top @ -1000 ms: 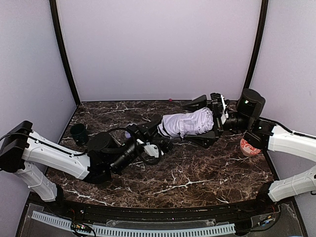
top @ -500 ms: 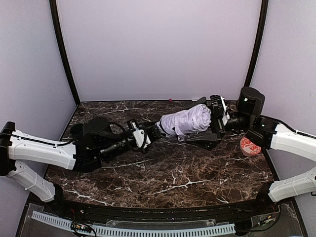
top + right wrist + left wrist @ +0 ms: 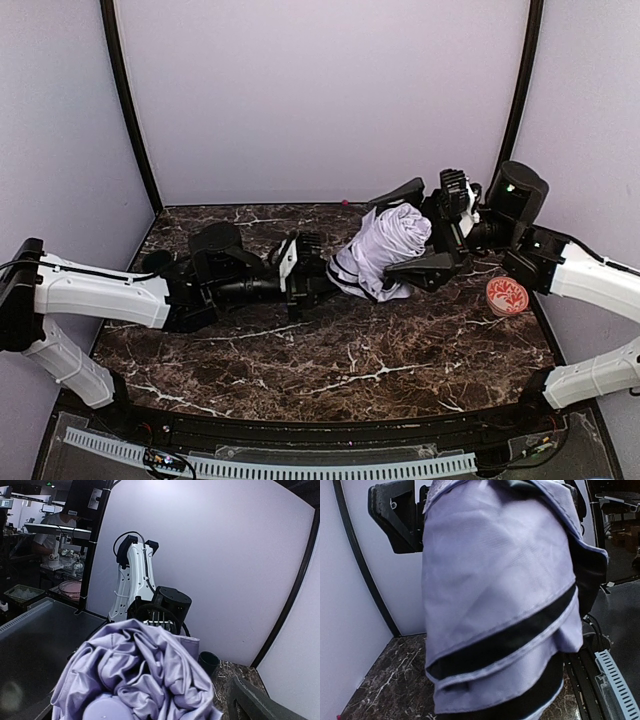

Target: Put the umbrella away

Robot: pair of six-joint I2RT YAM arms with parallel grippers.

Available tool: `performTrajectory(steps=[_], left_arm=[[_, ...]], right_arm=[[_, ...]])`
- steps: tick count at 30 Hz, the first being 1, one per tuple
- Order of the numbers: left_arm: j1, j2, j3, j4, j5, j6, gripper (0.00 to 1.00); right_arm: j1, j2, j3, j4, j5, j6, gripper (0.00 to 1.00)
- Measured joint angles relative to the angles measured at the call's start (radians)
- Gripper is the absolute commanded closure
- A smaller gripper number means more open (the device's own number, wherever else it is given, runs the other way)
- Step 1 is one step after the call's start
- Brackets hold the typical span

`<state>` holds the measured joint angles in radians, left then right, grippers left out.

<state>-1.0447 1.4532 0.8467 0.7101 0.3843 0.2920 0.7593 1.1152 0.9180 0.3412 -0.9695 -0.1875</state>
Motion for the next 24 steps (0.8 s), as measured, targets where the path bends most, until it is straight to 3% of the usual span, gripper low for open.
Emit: performTrajectory(steps=[4, 9, 14, 15, 17, 19, 24], left_arm=[[0.021, 0.04, 0.03, 0.019, 0.083, -0.086, 1.0], [0.05, 0.064, 0.037, 0.07, 0.161, -0.183, 1.0], [0.061, 0.079, 0.037, 0.106, 0.211, -0.237, 1.0], [0.062, 0.08, 0.037, 0.108, 0.216, -0.241, 0.94], [0.064, 0.084, 0.037, 0.111, 0.223, -0.248, 0.46], [0.066, 0.085, 0.035, 0.114, 0.206, -0.248, 0.05], [0.078, 0.05, -0.021, 0.126, 0.076, -0.22, 0.01]], right_arm=[[0.018, 0.028, 0.01, 0.026, -0.018, 0.022, 0.11], [0.047, 0.059, 0.039, 0.006, -0.025, 0.002, 0.52], [0.05, 0.064, 0.056, -0.01, -0.011, 0.003, 0.76], [0.051, 0.064, 0.057, -0.013, -0.008, 0.002, 0.82], [0.051, 0.064, 0.058, -0.022, 0.0, 0.001, 0.89], [0.052, 0.064, 0.064, -0.04, 0.008, -0.002, 0.85], [0.05, 0.044, 0.068, -0.134, 0.111, -0.013, 0.82]])
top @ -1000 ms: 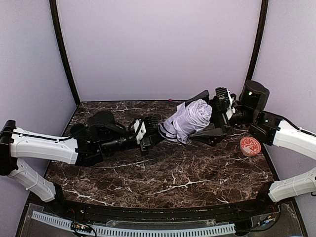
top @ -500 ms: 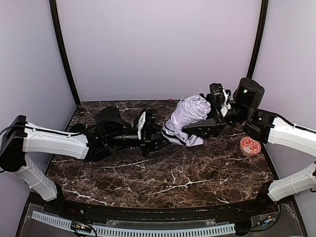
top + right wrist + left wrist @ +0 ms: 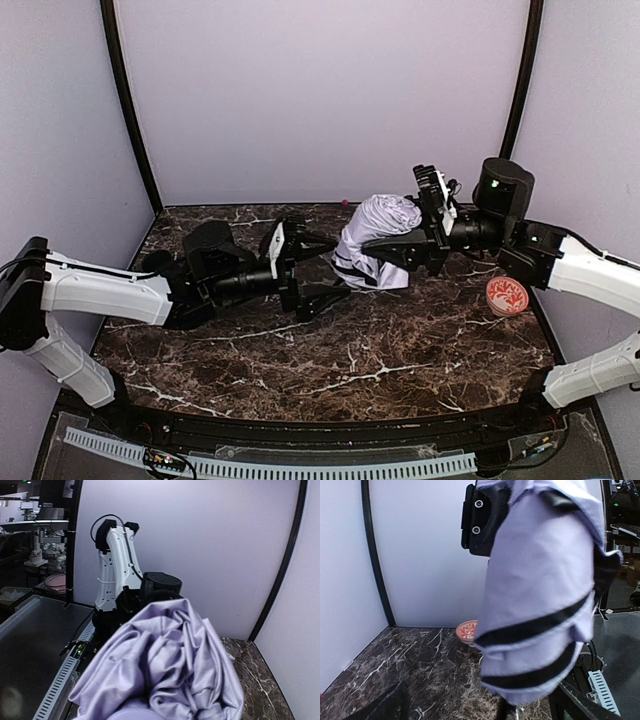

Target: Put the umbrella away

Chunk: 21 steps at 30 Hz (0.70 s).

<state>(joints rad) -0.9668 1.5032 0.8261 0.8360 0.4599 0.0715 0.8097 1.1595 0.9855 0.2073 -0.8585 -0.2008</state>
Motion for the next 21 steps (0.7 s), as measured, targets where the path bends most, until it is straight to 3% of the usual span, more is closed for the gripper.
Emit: performTrajectory(steps=[8, 13, 17, 21], left_arm=[[0.047, -0.199, -0.106, -0.152, -0.213, 0.106, 0.01], [0.077, -0.292, -0.139, -0.219, -0.314, 0.148, 0.01], [0.082, -0.307, -0.138, -0.259, -0.351, 0.169, 0.01], [0.087, -0.307, -0.138, -0.288, -0.37, 0.172, 0.01]], right_arm=[[-0.059, -0.043, 0.015, -0.159, 0.415, -0.002, 0.82], [-0.093, 0.031, 0.197, -0.346, 0.701, -0.005, 0.79], [-0.098, 0.102, 0.397, -0.441, 0.819, -0.008, 0.74], [-0.104, 0.097, 0.424, -0.43, 0.855, -0.008, 0.74]])
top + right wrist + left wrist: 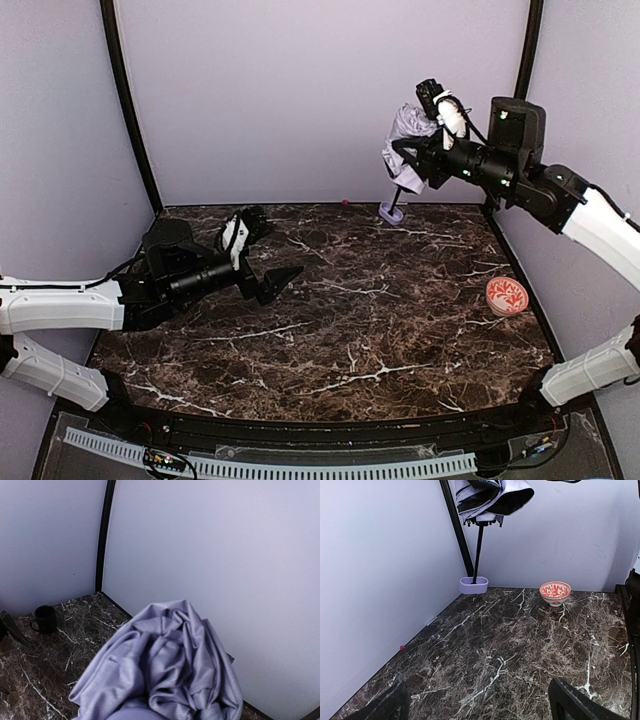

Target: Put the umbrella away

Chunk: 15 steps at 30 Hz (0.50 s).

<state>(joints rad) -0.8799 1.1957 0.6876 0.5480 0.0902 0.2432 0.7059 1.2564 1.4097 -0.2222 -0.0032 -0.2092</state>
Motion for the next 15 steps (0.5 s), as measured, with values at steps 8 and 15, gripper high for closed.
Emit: performTrajectory(steps=[8, 15], left_arm=[[0.008, 0.001, 0.0, -0.028, -0.003, -0.005, 0.01], [0.023, 0.001, 0.0, -0.028, -0.001, -0.012, 0.01]], right_arm=[[-0.024, 0.131, -0.475, 0.317, -0.124, 0.103, 0.78], [-0.032, 0.323, -0.696, 0.863, -0.165, 0.145, 0.78]])
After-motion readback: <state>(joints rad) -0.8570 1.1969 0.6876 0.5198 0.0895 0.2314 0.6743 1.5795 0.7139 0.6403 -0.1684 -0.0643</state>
